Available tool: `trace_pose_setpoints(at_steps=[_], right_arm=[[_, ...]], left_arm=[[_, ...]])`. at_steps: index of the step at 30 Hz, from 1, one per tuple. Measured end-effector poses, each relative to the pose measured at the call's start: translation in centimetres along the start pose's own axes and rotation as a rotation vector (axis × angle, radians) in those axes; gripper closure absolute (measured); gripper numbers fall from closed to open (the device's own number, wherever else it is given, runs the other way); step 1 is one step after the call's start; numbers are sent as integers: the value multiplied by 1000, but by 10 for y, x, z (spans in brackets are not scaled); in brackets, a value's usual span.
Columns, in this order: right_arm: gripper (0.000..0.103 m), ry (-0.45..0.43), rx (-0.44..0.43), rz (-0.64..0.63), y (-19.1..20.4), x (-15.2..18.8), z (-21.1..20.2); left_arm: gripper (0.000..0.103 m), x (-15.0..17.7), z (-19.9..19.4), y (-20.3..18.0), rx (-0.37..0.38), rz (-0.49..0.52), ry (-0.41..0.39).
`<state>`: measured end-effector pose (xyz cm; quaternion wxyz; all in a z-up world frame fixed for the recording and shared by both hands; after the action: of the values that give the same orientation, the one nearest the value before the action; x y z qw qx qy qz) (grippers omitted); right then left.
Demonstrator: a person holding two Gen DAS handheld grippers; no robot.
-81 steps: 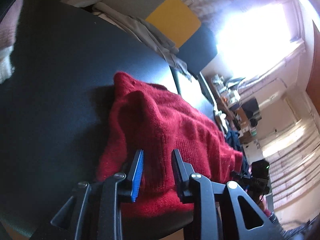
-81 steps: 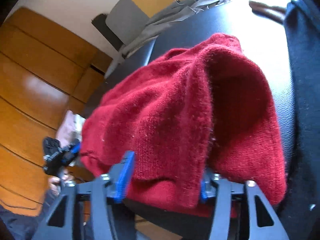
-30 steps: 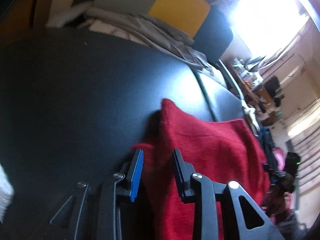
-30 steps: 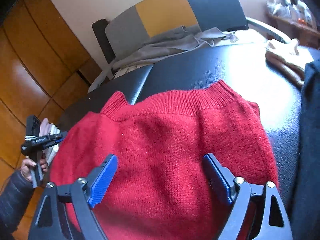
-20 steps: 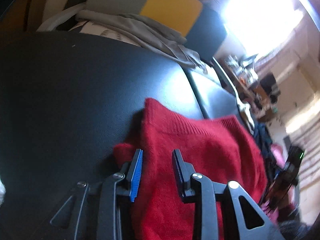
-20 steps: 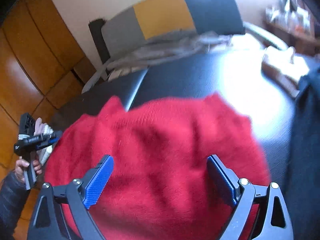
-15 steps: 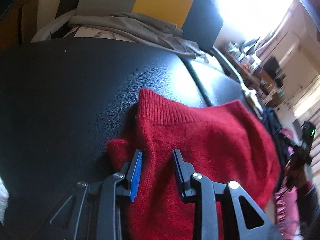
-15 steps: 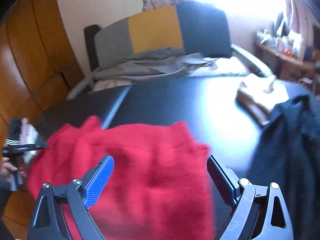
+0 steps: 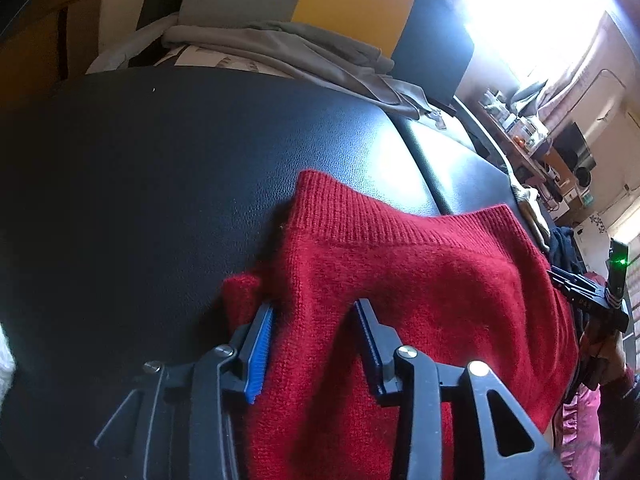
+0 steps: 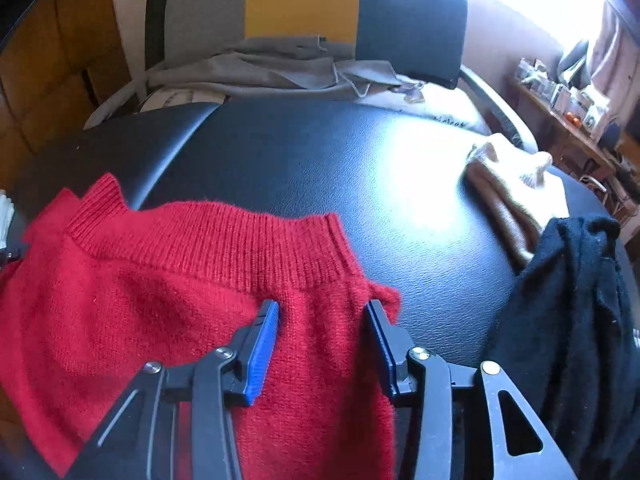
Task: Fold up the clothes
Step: 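Grasp the sweater collar with the right gripper while the left gripper pinches the edge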
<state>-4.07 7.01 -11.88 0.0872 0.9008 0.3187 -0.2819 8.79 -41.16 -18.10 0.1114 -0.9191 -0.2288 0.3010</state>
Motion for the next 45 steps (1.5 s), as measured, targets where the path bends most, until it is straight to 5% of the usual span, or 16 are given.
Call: trace_pose_setpoints(at_steps=[9,10,12,13,15,21,27,30,33,37,40,45], right_arm=[[53,10,2,-21,7,6,1],[56,9,3,-30,9,6,1],[80,9,-16,-53,14,8,0],[89,8,-24,-64,16,8,0],[91,-6,-8,-85,21,7,-6],[91,-91,10,-22,-1,3,-43],[90,-13,-2,60,-20,24,-17],[84,-34,-20,100,-20,26,-13],[66,-45,-25,138,-29,20,-18],[57,-153,-3,115,-24,16,-51],[35,-216,-104,87,1,17,-76],[31,-186,-258,30,65,42,-80]], left_arm=[[62,1,1,-4,-21,9,-9],[62,1,0,-4,-22,14,-13],[69,2,-1,-5,-40,27,-27],[80,2,-2,-6,-53,30,-37],[96,0,-10,-7,-66,27,-66],[98,1,-49,0,-10,-42,-150],[96,23,-24,26,-87,-99,-44],[87,29,-34,30,-70,-128,-86],[86,33,-49,38,-66,-167,-125],[82,48,-60,38,-20,-168,-128],[75,65,-67,30,62,-152,-130],[72,98,-67,11,47,-60,-79]])
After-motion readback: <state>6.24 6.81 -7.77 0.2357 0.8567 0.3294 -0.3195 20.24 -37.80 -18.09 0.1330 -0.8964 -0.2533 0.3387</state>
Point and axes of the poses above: each gripper's, at about its wrist camera, not at the fingertips, and z roughly the way its jaws point, y to its left, x to its underside, the point moved 2 cm from there along z, roughly the way its jaws point, and after that the axes turned 1 degree about -y, right-handed, at the moved point
